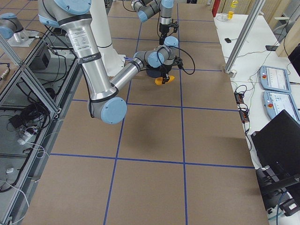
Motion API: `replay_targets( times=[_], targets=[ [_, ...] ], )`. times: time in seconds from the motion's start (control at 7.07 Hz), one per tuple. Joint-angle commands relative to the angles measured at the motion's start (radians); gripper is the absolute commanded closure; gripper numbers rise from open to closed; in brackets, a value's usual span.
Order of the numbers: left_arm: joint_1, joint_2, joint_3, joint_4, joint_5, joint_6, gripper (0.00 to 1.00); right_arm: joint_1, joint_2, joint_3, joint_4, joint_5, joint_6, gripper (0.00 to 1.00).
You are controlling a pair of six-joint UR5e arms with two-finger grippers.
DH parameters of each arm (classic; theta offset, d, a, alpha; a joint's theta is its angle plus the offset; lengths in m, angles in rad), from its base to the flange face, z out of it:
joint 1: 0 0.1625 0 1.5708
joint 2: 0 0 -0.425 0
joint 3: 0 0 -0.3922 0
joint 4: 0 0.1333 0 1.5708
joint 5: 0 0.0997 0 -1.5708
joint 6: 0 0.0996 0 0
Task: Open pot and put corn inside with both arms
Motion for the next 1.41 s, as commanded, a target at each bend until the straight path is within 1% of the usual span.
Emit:
replay_targets(
  times=[0.0, 0.14, 0.42, 0.57, 0.71, 0.85, 1.13, 1.27],
  targets=[
    [-0.062, 0.095, -0.057, 0.001, -0.025, 0.083, 0.37, -0.086, 0.137, -0.002, -0.018, -0.009, 0.160, 0.71],
    [-0.098, 0.134, -0.065, 0.001, -0.059, 0.137, 0.37, -0.119, 0.185, -0.016, -0.018, -0.012, 0.185, 0.70],
    [-0.144, 0.204, -0.083, -0.003, -0.079, 0.241, 0.37, -0.172, 0.306, -0.120, -0.015, -0.019, 0.188, 0.66],
    [-0.177, 0.239, -0.083, -0.003, -0.105, 0.300, 0.37, -0.207, 0.305, -0.124, -0.013, -0.046, 0.188, 0.35],
    [-0.216, 0.288, -0.083, -0.005, -0.122, 0.378, 0.37, -0.215, 0.302, -0.125, -0.012, -0.051, 0.190, 0.08],
    [-0.251, 0.339, -0.083, -0.008, -0.124, 0.454, 0.37, -0.219, 0.299, -0.124, -0.013, -0.049, 0.190, 0.00],
    [-0.314, 0.451, -0.081, -0.011, -0.124, 0.614, 0.37, -0.216, 0.297, -0.110, -0.015, -0.049, 0.190, 0.00],
    [-0.326, 0.500, -0.080, -0.011, -0.124, 0.660, 0.37, -0.178, 0.290, -0.108, -0.015, -0.054, 0.187, 0.00]
  ],
)
